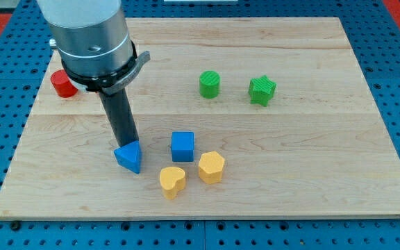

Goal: Move your arm towards the red star

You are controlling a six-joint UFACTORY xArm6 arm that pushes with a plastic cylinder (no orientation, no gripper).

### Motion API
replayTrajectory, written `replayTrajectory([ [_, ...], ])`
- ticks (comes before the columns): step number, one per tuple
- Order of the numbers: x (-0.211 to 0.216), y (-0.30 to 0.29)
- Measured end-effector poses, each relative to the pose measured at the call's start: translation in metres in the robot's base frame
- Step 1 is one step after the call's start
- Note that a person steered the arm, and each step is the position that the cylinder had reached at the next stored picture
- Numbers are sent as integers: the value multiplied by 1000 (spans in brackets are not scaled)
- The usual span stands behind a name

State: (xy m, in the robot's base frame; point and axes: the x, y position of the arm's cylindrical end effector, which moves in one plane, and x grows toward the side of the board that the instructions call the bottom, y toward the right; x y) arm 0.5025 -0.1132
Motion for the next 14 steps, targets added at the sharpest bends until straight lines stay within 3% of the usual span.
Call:
replayTrajectory([
  [2,24,-36],
  [4,43,52],
  [6,43,52],
  [9,32,52],
  [12,-4,52],
  [14,-16,-16],
])
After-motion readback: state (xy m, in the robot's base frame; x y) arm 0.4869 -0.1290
